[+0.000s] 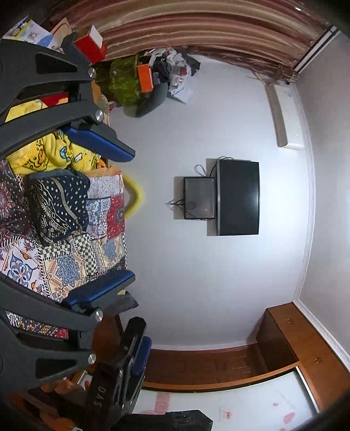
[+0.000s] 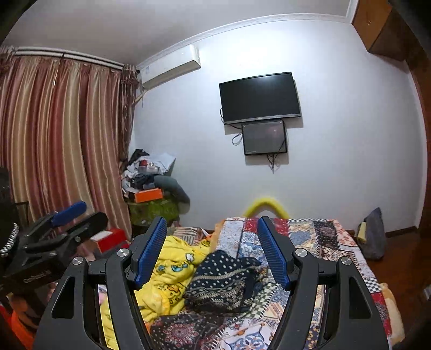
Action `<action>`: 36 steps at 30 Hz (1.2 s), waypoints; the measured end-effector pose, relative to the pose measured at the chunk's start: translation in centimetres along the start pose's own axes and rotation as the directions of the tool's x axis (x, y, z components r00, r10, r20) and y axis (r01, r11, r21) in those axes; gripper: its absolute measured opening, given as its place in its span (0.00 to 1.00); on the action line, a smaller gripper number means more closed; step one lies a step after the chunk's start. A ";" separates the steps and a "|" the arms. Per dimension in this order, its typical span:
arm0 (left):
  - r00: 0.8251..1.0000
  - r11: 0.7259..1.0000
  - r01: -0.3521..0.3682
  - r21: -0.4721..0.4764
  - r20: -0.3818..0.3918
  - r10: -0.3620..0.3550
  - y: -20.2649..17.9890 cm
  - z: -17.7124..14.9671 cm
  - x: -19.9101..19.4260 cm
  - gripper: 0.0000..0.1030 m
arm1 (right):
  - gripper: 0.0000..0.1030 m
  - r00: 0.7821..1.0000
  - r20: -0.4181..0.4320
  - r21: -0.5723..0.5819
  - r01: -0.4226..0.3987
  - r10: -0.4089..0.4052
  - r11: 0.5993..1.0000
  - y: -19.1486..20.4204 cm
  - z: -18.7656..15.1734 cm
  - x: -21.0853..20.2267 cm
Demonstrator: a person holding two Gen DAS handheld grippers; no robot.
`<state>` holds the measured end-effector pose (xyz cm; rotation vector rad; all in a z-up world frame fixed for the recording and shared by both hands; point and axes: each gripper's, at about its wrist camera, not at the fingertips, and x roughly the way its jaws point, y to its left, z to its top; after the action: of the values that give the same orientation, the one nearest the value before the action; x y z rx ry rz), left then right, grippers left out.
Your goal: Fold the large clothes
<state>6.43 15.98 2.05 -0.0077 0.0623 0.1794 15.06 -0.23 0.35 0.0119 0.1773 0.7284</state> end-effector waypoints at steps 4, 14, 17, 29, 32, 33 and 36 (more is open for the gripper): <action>1.000 1.000 -0.029 -0.001 0.010 0.029 0.1 -0.4 -0.3 0.99 | 0.76 0.999 -0.011 0.017 0.032 -0.031 0.999 -0.3 -0.1 0.1; 0.999 0.999 -0.038 -0.020 -0.011 0.037 0.5 -1.2 0.2 0.99 | 1.00 0.994 0.012 0.024 0.111 -0.112 0.994 -1.1 -0.4 -0.5; 0.999 0.999 -0.029 -0.025 -0.017 0.029 0.6 -1.5 0.4 0.99 | 1.00 0.992 0.006 0.006 0.126 -0.126 0.992 -0.9 -0.4 -0.4; 0.999 0.999 -0.021 -0.034 -0.040 0.020 0.7 -1.9 1.5 0.99 | 1.00 0.991 -0.014 -0.004 0.132 -0.132 0.991 -1.0 -0.6 -0.5; 0.999 0.999 -0.022 -0.031 -0.048 0.020 0.8 -2.1 1.9 0.99 | 1.00 0.991 -0.019 0.001 0.132 -0.132 0.991 -1.1 -0.5 -0.5; 0.999 0.999 -0.021 -0.030 -0.050 0.020 0.7 -2.1 2.0 0.99 | 1.00 0.991 -0.020 0.002 0.131 -0.131 0.991 -1.1 -0.5 -0.5; 0.999 0.999 -0.015 -0.032 -0.052 0.013 0.8 -2.2 2.2 0.99 | 1.00 0.991 -0.019 0.004 0.130 -0.130 0.992 -1.1 -0.4 -0.6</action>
<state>8.36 17.10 -0.30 -0.0438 0.1109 0.1944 15.30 -1.45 -0.03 -0.0014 0.1960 0.5984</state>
